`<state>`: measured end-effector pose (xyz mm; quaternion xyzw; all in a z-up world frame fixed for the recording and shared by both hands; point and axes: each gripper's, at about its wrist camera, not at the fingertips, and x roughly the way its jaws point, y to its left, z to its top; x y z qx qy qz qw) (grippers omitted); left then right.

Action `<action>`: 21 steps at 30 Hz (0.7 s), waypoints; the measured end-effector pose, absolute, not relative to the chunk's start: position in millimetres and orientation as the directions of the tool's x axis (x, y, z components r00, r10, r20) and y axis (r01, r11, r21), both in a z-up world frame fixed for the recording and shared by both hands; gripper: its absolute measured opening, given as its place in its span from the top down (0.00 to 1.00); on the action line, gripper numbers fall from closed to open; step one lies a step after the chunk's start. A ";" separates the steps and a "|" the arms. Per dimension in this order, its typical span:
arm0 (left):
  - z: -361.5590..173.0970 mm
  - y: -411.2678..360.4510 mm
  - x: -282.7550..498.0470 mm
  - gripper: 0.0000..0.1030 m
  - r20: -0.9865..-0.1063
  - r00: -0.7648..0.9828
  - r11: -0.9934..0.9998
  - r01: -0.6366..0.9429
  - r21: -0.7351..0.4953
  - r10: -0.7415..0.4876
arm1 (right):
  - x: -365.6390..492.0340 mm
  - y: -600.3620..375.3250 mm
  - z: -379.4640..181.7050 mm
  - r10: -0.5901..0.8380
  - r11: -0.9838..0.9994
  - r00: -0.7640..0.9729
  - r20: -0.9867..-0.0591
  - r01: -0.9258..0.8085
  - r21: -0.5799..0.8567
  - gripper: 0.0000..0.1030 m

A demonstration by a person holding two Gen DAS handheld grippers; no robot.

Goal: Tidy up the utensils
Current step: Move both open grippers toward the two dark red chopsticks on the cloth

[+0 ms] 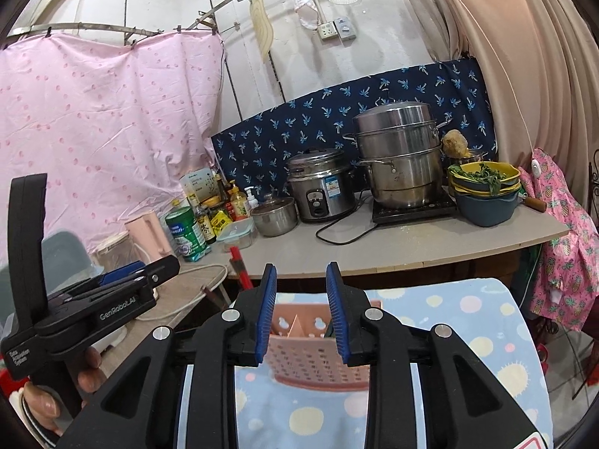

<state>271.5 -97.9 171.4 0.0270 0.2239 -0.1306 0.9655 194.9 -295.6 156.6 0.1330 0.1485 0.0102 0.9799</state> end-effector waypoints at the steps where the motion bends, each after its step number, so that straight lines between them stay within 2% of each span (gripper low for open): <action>1: 169.4 -96.4 266.4 0.50 -0.444 0.865 0.965 0.261 0.000 -0.234 | 188.1 -293.3 154.6 0.062 0.965 0.953 -0.298 0.020 0.263 0.73; 5: 163.1 -87.2 245.1 0.50 -0.465 0.856 0.967 0.255 -0.002 -0.227 | 162.8 -284.2 147.0 0.062 0.968 0.945 -0.321 0.022 0.250 0.73; 6: 161.7 -84.9 240.2 0.48 -0.468 0.854 0.967 0.254 -0.003 -0.226 | 155.4 -281.3 144.5 0.056 0.970 0.943 -0.327 0.027 0.242 0.73; 7: 159.6 -82.8 234.3 0.41 -0.469 0.855 0.968 0.251 -0.002 -0.223 | 150.2 -279.3 142.3 0.055 0.971 0.942 -0.332 0.027 0.238 0.73; 9: 153.5 -78.5 220.5 0.39 -0.474 0.853 0.969 0.249 0.001 -0.218 | 138.7 -275.7 137.1 0.055 0.971 0.937 -0.344 0.030 0.235 0.73; 21: 88.4 -46.3 164.5 0.39 -0.584 0.793 0.978 0.208 -0.011 -0.175 | 75.1 -258.6 85.0 0.069 0.964 0.894 -0.443 0.055 0.261 0.73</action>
